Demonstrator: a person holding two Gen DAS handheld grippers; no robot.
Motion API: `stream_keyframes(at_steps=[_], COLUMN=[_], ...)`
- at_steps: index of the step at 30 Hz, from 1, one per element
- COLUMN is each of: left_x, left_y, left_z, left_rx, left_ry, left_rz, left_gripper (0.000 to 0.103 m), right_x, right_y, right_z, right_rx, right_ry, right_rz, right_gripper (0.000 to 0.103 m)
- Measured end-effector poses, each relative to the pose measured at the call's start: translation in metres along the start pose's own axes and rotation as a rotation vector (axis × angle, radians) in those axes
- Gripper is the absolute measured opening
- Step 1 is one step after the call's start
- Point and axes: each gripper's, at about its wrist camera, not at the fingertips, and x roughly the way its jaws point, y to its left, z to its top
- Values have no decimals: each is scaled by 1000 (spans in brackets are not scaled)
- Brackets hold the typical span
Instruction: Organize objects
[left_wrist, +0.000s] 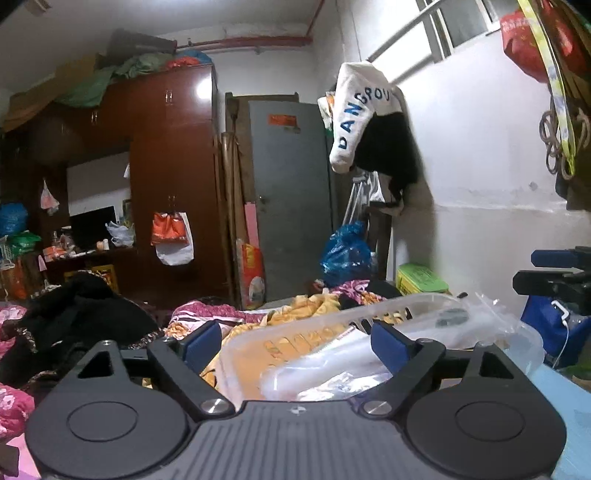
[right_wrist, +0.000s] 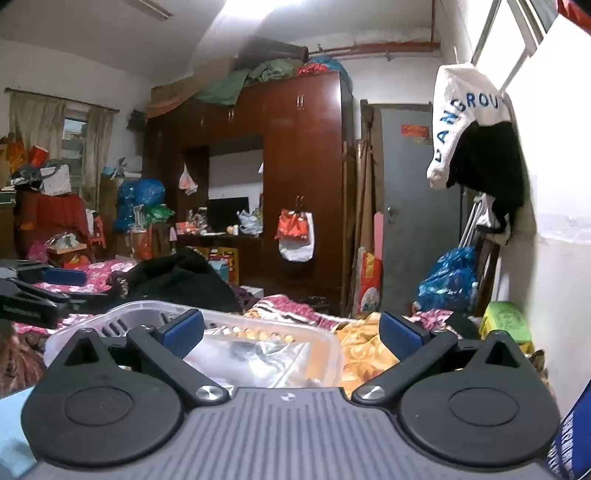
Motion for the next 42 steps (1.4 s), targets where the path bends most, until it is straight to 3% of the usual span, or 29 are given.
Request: stream_keyframes(at_steps=[8,17,21,26,29,31,34,37,39,42], left_x=[-8,-42,-76,-130,-156,-171,-183,-181,-170,-151], left_y=[-5,-15,-22,-31,-33,-36,-49,-60,-65,-67], left_z=[-2,2,-4,-11,-15,-17,-22,-28,-27,-29], left_rx=[10,14,10,7,-42,-79,-33,-7,1,-9], left_ry=[6,-36,-115,-204,-181,-139,-123,-117,-84,-33], left_rz=[-4,-47,-89,-87,-67,-42,-38,-28,-51,-65], left_gripper=[98,99,99,100,100,100,101,101,101,101], right_x=[-6,-25,-46,-93,-125,-139,-150,-140,-124,-95], right_y=[9,18,25,42,60,67,71,73,70,62], right_z=[-3,0,9,19,11,5,-2,-5,-7,-11], right_rx=[-5,-19,4,38,-12,-12,7,12,24,33], right_ry=[18,7,33,44,-44,-73,-80,-25,-4,86], right_rz=[15,40,-19,-95,-140,-124,-64,-91,-136,-132], right_gripper=[103,103,103,103,103,103,103,103,103,103])
